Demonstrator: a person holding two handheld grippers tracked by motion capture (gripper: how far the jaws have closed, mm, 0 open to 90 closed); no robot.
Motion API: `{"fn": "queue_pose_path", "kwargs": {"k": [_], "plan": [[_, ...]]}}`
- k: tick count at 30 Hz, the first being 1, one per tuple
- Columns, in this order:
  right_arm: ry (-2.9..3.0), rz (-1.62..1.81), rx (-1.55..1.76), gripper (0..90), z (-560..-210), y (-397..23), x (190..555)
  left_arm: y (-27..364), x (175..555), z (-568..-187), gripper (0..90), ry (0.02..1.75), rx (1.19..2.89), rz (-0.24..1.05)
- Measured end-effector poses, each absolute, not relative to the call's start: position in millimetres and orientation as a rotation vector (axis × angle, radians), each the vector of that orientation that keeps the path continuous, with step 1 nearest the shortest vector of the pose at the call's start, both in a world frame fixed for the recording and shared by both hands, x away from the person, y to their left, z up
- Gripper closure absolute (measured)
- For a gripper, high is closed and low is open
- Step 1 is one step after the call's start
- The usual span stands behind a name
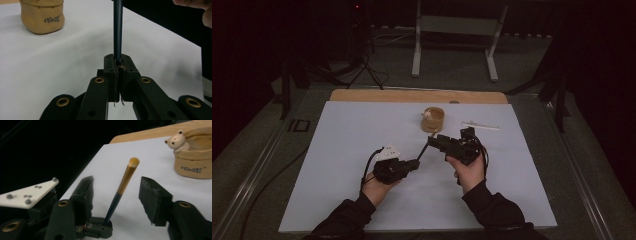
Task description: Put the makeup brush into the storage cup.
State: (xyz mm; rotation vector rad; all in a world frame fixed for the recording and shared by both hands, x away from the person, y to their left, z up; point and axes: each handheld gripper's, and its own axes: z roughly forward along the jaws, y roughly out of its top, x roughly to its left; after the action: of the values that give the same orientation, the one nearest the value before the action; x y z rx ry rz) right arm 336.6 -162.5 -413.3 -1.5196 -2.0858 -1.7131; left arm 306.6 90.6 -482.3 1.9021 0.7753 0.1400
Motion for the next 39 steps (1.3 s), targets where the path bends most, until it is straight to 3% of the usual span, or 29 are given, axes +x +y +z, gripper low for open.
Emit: {"fn": "queue_pose_path", "kwargs": {"k": [13, 26, 34, 39], "plan": [[-2.054, -1.710, -1.559, 79.5, -418.9, -160.0, 341.9, 88.5, 305.8, -482.9, 86.5, 0.744, 1.903, 0.130], [-2.063, -1.711, -1.491, 84.4, -413.9, -157.7, 337.5, 87.6, 306.0, -485.8, 84.7, 0.724, 1.899, 0.125], [-2.192, -1.738, -1.374, 84.4, -403.4, -154.0, 335.9, 86.7, 305.7, -483.0, 49.6, 0.776, 1.914, 0.171], [-2.313, -1.752, -1.322, 84.3, -397.3, -155.3, 334.4, 86.9, 305.1, -481.0, 39.0, 0.791, 1.909, 0.207]]}}
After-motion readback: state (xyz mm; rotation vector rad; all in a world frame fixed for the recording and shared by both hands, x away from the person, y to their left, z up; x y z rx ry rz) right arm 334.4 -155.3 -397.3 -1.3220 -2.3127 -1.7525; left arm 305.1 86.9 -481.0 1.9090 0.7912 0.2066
